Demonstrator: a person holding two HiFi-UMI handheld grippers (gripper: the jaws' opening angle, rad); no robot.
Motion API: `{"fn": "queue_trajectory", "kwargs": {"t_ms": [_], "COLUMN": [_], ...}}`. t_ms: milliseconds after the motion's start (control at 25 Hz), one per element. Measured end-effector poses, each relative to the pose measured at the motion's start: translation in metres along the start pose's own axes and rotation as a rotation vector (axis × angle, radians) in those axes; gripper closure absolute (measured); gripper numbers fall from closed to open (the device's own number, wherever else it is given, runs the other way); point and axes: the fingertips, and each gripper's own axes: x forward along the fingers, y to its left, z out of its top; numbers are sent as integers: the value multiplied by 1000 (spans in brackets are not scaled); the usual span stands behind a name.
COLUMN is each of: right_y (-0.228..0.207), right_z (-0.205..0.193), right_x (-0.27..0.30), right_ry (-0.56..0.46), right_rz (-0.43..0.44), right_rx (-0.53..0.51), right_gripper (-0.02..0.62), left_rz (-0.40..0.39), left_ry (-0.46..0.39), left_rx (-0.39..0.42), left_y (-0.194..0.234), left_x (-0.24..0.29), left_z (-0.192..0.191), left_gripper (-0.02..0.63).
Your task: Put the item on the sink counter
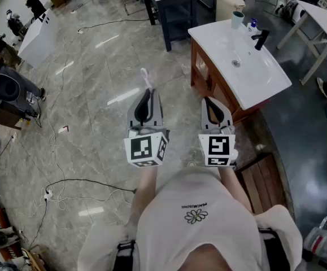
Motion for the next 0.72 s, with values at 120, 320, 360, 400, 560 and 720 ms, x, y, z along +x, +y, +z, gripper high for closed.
{"fn": "queue_trajectory", "kwargs": {"t_ms": [120,320,360,400,560,720], "right_y": [4,10,11,13,17,19], "right_z": [1,4,3,1,-3,3], "right_x": [1,2,2,3,4,4], "right_ry": [-15,-25,-25,-24,-29,-57], "right_rz": [13,51,71,93,167,226], "right_rx": [4,13,42,86,240,293], "right_gripper": [584,584,584,584,584,584], "left_rz": [-2,-11,-13,-14,-14,-9], "left_ry": [-1,-10,-12,-13,-11,2], "left_rx": [0,9,10,11,11,8], "left_y": [1,0,0,-1,-1,0], "left_x": [0,2,3,2,3,6], "left_z": [-1,4,5,5,3,-1], "left_gripper": [552,552,552,552,552,552]}}
